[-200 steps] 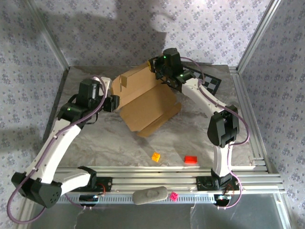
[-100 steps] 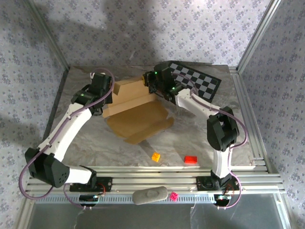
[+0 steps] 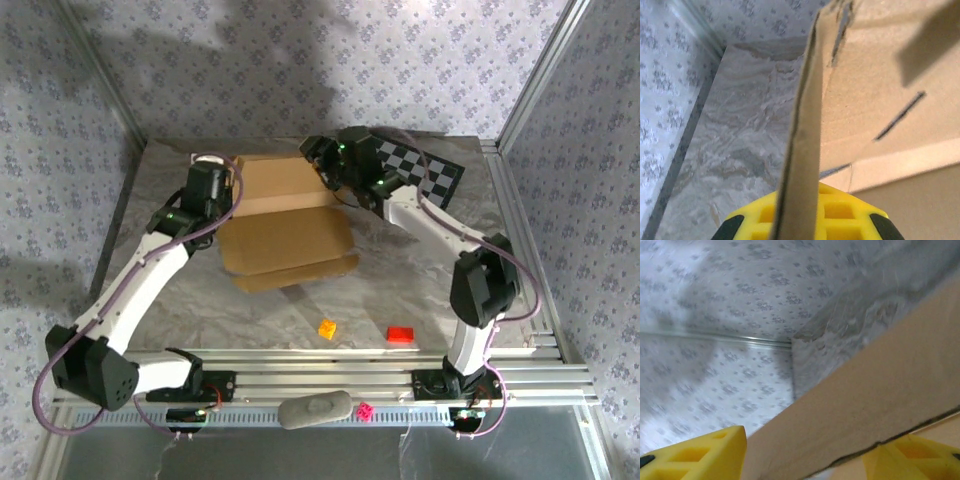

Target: Fold the paper box

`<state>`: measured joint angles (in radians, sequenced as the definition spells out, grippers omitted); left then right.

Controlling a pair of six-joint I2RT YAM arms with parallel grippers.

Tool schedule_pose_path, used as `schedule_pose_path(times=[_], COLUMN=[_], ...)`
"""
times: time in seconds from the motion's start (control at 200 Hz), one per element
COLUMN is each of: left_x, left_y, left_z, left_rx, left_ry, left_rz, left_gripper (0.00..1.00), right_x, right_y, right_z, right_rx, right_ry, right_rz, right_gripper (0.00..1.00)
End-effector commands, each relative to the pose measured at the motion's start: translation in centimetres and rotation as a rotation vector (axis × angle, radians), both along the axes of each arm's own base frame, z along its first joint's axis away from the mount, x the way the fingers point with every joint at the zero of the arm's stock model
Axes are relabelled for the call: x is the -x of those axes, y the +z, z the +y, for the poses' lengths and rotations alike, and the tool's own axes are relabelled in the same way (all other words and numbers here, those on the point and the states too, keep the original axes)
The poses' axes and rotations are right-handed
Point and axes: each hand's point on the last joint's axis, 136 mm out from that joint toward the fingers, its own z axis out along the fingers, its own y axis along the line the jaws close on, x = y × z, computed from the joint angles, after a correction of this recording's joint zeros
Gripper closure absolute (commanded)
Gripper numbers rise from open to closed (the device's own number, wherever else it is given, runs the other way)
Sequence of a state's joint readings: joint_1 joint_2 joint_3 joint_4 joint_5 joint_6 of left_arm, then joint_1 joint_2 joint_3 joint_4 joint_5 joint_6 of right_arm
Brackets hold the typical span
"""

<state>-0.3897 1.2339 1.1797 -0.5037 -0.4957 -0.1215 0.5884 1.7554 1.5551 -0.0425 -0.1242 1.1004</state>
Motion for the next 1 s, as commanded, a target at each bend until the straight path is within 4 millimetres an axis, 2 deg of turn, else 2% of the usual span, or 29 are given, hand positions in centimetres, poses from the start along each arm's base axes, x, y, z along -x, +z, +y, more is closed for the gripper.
schedule_pose_path(times=[0.0,0.075,0.15,0.215,0.295,0.42,0.53,0.635,0.73,0.885,0.994], left_x=[-1.1,-1.3,-1.4,-1.6,-1.6,-1.6,-1.5,-1.4,-1.2,-1.1,-1.1], left_y=[4.4,4.5,4.7,4.8,4.9,5.1,5.0,4.9,4.7,4.2,3.9], left_z=[-0.2,-0.1,-0.3,-0.3,-0.3,-0.3,-0.4,-0.5,-0.4,-0.2,-0.1], left_rx=[0.0,-0.009,-0.022,-0.033,-0.041,-0.044,-0.035,-0.033,-0.04,-0.034,-0.011], left_ry=[-0.103,-0.127,-0.154,-0.168,-0.178,-0.186,-0.19,-0.196,-0.199,-0.198,-0.192], left_rz=[-0.153,-0.148,-0.149,-0.146,-0.14,-0.138,-0.134,-0.128,-0.121,-0.105,-0.098], left_gripper=[1.0,1.0,1.0,1.0,1.0,1.0,1.0,1.0,1.0,1.0,1.0], right_x=[4.1,5.4,6.3,6.2,5.0,2.2,0.7,-1.0,-1.4,-1.0,-0.7], right_y=[6.7,7.1,6.2,5.0,3.6,3.6,2.6,2.6,3.5,4.0,3.3], right_z=[-2.6,-3.7,-4.1,-4.1,-3.9,-3.7,-2.8,-2.7,-2.0,-1.0,-0.8], right_rx=[0.45,0.665,0.872,1.063,1.286,1.515,1.625,1.697,1.688,1.675,1.653], right_ry=[0.176,0.215,0.261,0.283,0.317,0.297,0.342,0.298,0.281,0.299,0.352], right_rz=[-0.54,-0.733,-0.895,-0.985,-1.05,-1.097,-1.122,-1.099,-1.111,-1.121,-1.09], right_gripper=[0.35,0.31,0.24,0.19,0.18,0.17,0.17,0.2,0.32,0.68,0.94])
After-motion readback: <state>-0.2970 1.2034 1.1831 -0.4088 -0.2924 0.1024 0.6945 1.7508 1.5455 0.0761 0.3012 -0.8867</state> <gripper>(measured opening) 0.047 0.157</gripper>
